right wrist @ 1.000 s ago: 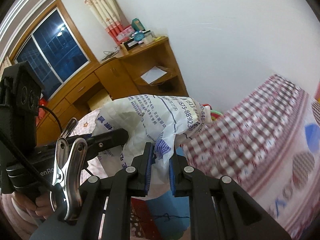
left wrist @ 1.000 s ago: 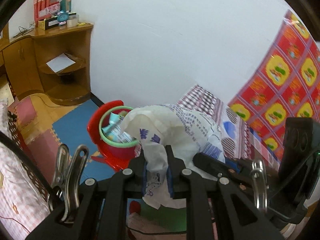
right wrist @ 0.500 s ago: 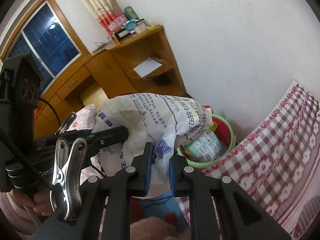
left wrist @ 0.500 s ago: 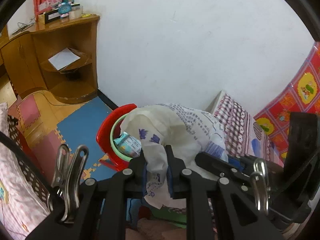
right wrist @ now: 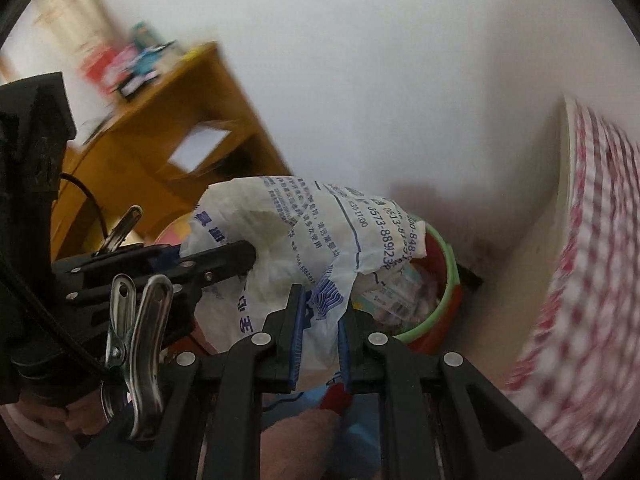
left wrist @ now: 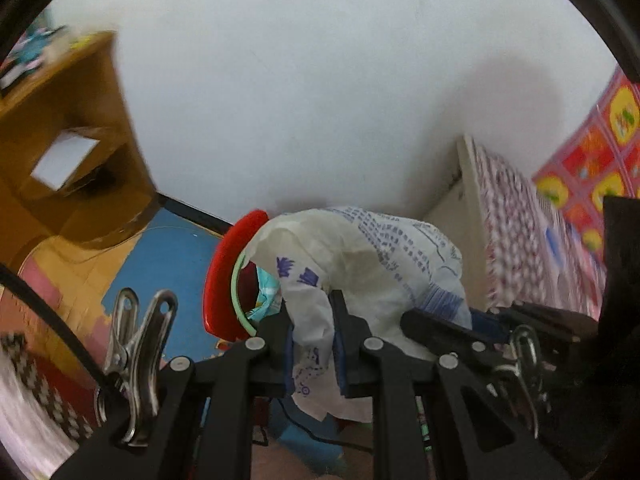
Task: Collect trash
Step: 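Carry the white plastic bag in both tools over the red bucket, then open both tools to drop the white bag into the bucket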
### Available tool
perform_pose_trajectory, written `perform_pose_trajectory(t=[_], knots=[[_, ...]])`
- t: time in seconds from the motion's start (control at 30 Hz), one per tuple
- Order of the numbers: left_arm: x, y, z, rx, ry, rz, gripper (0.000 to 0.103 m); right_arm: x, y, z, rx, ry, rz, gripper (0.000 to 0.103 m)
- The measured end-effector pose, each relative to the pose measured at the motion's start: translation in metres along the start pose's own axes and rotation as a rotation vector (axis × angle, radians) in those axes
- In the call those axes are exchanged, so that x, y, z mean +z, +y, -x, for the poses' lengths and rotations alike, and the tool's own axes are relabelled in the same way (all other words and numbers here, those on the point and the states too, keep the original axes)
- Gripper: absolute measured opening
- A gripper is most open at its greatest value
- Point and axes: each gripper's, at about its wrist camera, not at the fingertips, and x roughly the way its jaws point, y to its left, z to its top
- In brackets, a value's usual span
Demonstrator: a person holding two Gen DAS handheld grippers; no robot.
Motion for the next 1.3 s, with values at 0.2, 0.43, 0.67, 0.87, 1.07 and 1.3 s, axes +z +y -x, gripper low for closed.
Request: perform_pose_trajectory(t=[0.2, 0.43, 0.67, 0.87, 1.07, 1.3], knots=[[0.018, 0.032, -0.056, -0.072, 0.074, -0.157, 0.016, -0.003, -0.006, -0.057, -0.118, -0.018, -0.192, 0.016], [0.021, 0.044, -0.135, -0.096, 0.141, -0.266, 0.016, -0.007, -0.035, -0.117, -0.194, 0.008, -0.284, 0.016], [0.006, 0.044, -0.223, -0.079, 0.209, -0.289, 0.016, -0.007, -0.068, -0.157, -0.324, 0.034, -0.301, 0.016], [-0.005, 0.037, -0.278, -0.096, 0.241, -0.297, 0.016, -0.015, -0.074, -0.153, -0.375, 0.037, -0.245, 0.016], [-0.019, 0.031, -0.323, -0.083, 0.294, -0.283, 0.017, -0.026, -0.069, -0.138, -0.368, 0.050, -0.235, 0.017], [-0.023, 0.023, -0.328, -0.069, 0.373, -0.262, 0.042, -0.025, -0.056, -0.112, -0.341, 0.014, -0.230, 0.017]])
